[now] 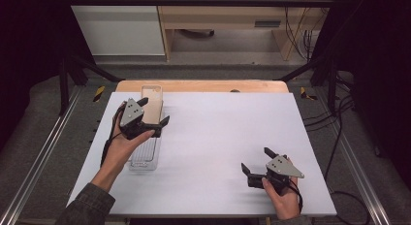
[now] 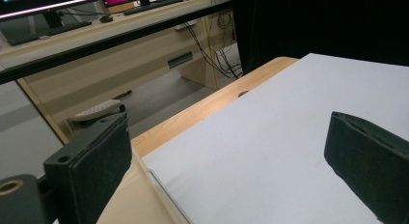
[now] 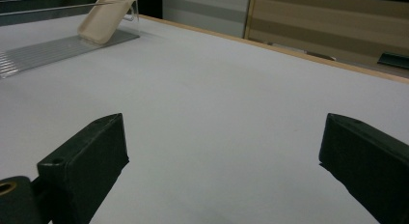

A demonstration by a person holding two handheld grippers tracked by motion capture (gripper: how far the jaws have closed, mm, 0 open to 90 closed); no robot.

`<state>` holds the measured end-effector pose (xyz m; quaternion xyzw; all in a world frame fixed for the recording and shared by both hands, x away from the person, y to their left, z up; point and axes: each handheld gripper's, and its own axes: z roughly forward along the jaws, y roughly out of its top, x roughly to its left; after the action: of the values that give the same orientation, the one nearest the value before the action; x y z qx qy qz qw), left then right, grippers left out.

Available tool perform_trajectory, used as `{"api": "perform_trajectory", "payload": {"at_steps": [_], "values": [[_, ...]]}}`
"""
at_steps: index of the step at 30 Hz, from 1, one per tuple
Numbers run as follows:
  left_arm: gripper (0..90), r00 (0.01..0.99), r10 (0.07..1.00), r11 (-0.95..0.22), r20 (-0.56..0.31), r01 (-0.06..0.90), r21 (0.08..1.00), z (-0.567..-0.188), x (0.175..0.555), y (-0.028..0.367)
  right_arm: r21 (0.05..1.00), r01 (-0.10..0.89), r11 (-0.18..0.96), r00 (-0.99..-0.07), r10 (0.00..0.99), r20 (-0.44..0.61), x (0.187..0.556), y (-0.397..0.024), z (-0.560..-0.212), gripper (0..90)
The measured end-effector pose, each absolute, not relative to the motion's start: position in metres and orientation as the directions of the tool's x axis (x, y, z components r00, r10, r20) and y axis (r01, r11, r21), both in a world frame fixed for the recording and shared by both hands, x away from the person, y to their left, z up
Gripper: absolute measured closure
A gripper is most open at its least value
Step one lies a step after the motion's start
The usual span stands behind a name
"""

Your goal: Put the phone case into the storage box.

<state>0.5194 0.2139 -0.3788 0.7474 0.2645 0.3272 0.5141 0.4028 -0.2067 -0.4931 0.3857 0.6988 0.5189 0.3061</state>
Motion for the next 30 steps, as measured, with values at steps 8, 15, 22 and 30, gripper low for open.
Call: {"api": "perform_trajectory", "payload": {"at_steps": [8,15,22,30], "values": [[2.6,0.665,0.721,-0.305,0.197,0.05,0.951,-0.377,0.515,0.211,0.961,0.221,0.164,-0.515,0.857,-0.028,0.403,-0.207,-0.493,3.1],[2.2,0.692,0.71,-0.224,0.127,0.051,0.973,-0.372,0.51,0.208,0.962,0.221,0.162,-0.513,0.858,-0.026,0.403,-0.207,-0.493,3.0],[2.2,0.697,0.708,-0.204,0.114,0.047,0.978,-0.37,0.506,0.21,0.962,0.221,0.162,-0.514,0.858,-0.027,0.403,-0.207,-0.493,3.0],[2.2,0.7,0.708,-0.176,0.097,0.042,0.983,-0.369,0.5,0.215,0.962,0.22,0.163,-0.515,0.857,-0.028,0.402,-0.207,-0.493,3.0]]}}
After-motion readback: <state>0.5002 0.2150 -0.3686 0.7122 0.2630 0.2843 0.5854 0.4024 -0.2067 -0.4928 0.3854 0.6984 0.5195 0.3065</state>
